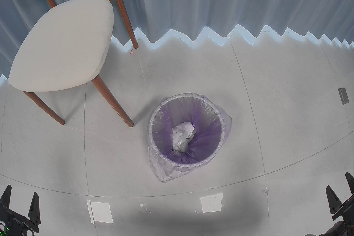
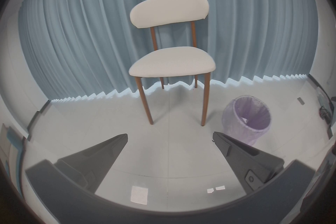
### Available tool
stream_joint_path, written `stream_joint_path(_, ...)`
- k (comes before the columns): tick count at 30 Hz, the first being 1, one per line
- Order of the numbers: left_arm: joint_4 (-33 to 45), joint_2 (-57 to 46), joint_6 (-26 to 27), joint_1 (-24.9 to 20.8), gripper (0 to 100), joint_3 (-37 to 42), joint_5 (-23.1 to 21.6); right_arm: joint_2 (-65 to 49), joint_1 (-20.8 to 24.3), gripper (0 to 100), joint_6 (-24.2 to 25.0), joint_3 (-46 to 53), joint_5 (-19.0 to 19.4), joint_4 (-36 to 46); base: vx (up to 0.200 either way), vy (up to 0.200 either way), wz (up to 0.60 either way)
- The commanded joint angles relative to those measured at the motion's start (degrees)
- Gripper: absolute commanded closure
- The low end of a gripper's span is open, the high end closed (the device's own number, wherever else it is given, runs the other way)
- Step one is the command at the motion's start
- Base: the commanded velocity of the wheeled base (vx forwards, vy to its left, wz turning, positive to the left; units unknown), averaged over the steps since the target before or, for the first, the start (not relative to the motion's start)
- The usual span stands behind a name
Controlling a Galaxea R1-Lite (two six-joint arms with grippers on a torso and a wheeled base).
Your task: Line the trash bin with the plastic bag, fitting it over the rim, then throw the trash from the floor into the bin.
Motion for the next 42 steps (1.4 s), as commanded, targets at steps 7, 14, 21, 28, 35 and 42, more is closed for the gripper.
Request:
stream_joint_path(7, 3.4, -2.5, 2.4, -14.7, 0, 0.8, -9.9, -6.6, -3.0, 0, -3.1, 1.0, 1.4, 4.9, 0.0, 0.0, 0.0)
stream_joint_path(14, 2.4, -3.7, -1.9, -22.1, 0, 1.0, 0.3, -12.5, -7.7, 0, -3.3, 1.0, 1.1, 4.9, 0.0, 0.0, 0.0)
stream_joint_path(21, 2.9, -3.3, 0.3, -7.6, 0, 1.0, -2.1, -11.5, -7.3, 0, -6.0, 1.0, 4.8, 4.8, 0.0, 0.0, 0.0)
stream_joint_path(28, 3.1, -4.9, 1.0, -7.8, 0, 1.0, -4.0, -12.5, -7.5, 0, -5.5, 1.0, 4.9, 4.7, 0.0, 0.0, 0.0)
stream_joint_path(35, 2.7, -9.2, 1.2, -9.0, 0, 1.0, -4.4, -12.5, -7.5, 0, -5.3, 1.0, 4.8, 4.6, 0.0, 0.0, 0.0)
stream_joint_path(42, 3.9, -9.2, -1.9, -8.9, 0, 1.0, -0.9, -12.5, -7.6, 0, -3.4, 1.0, 0.9, 4.7, 0.0, 0.0, 0.0)
